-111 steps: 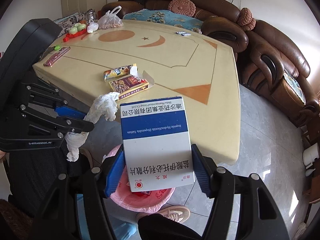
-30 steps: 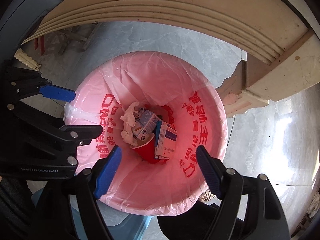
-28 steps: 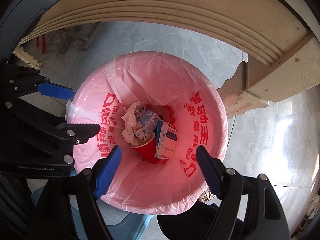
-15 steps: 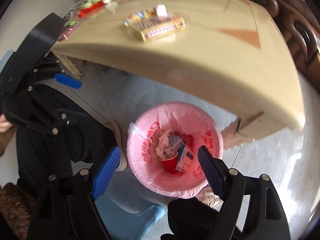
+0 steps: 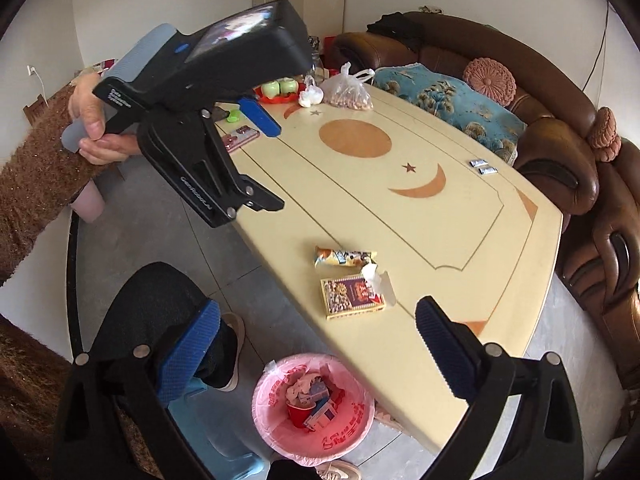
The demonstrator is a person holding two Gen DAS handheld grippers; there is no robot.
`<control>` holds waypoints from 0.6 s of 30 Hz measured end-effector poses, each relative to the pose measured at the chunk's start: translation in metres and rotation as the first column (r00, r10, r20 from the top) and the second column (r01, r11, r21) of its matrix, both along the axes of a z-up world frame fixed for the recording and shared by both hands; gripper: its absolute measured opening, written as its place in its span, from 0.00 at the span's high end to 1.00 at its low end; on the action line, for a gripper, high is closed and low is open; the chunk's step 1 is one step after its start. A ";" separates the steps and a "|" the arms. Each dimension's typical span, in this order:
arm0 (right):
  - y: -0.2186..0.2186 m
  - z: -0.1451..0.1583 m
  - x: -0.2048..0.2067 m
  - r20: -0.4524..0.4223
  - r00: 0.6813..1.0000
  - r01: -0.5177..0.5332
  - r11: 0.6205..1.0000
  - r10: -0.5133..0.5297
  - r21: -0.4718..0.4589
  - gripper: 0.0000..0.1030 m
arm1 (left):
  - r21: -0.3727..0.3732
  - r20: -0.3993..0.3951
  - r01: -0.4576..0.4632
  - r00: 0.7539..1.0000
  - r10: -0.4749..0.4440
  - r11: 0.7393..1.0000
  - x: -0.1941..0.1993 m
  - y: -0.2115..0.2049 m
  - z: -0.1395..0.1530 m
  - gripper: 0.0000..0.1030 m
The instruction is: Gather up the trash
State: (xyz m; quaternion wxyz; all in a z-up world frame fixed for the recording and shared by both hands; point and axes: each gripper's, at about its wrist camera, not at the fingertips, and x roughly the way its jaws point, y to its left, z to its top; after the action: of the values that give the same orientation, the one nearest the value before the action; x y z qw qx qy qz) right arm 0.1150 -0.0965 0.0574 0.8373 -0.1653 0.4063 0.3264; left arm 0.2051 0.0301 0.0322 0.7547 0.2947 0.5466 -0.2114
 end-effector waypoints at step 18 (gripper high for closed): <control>0.008 -0.057 0.086 -0.096 0.995 -0.046 0.997 0.039 -0.067 0.07 | 0.064 -0.136 0.106 0.986 -0.096 0.992 0.063 -0.028 -0.090 0.17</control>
State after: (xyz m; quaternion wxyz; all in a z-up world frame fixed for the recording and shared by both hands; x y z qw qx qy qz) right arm 0.2009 -0.0886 0.0002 0.8037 -0.1870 0.4529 0.3375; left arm 0.2684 0.0026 -0.0575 0.6939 0.3341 0.5872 -0.2490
